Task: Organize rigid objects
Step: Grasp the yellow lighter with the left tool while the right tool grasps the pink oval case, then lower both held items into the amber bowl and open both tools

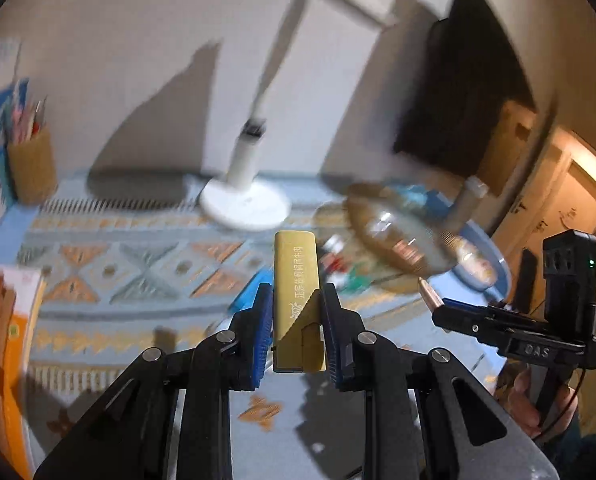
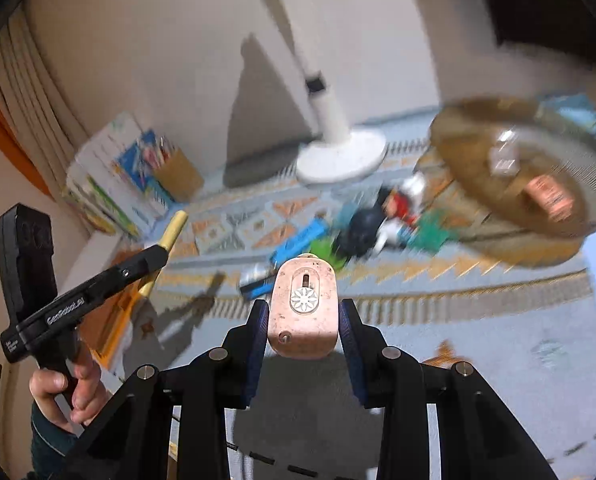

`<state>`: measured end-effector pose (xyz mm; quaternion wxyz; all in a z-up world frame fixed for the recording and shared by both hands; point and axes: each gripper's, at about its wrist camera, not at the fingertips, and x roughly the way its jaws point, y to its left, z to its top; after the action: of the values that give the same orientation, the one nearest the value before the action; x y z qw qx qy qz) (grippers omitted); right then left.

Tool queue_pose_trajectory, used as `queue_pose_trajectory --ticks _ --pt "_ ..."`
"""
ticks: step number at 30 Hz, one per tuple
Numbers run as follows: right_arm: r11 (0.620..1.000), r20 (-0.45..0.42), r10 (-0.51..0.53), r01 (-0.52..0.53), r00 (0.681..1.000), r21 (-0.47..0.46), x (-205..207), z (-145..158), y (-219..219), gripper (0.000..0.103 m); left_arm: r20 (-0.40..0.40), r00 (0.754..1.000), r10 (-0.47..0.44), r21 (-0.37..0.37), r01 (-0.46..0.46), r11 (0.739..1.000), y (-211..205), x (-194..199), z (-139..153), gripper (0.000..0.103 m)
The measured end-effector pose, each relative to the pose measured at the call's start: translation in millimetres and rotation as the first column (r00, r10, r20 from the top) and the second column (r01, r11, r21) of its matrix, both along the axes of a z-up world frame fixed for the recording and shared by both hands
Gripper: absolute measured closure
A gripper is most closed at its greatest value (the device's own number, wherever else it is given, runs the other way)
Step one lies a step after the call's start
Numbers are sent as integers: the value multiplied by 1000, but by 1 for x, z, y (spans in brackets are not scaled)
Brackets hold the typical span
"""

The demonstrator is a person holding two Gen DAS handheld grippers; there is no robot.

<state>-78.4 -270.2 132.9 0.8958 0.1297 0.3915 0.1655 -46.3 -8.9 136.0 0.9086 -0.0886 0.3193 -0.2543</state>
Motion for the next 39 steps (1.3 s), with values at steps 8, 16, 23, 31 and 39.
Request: queue_pose_trajectory --ticks 8,16,23,31,39 --pt "957 238 -261 283 935 -61 -31 87 -95 68 156 986 -63 -70 75 995 -68 -1 70 82" --pt "861 300 -451 499 840 -101 -21 112 -177 68 114 983 -145 -102 157 982 -163 43 66 82" --pt "872 106 -456 468 884 -147 28 52 -210 68 -5 980 -198 -50 197 979 -225 76 11 82" --pt "861 -19 -429 403 903 -309 82 -4 -208 69 -131 970 -203 10 206 979 -268 112 -48 82" --pt "838 3 -493 476 870 -265 82 3 -232 41 -73 988 -134 -54 130 990 -240 114 -30 26"
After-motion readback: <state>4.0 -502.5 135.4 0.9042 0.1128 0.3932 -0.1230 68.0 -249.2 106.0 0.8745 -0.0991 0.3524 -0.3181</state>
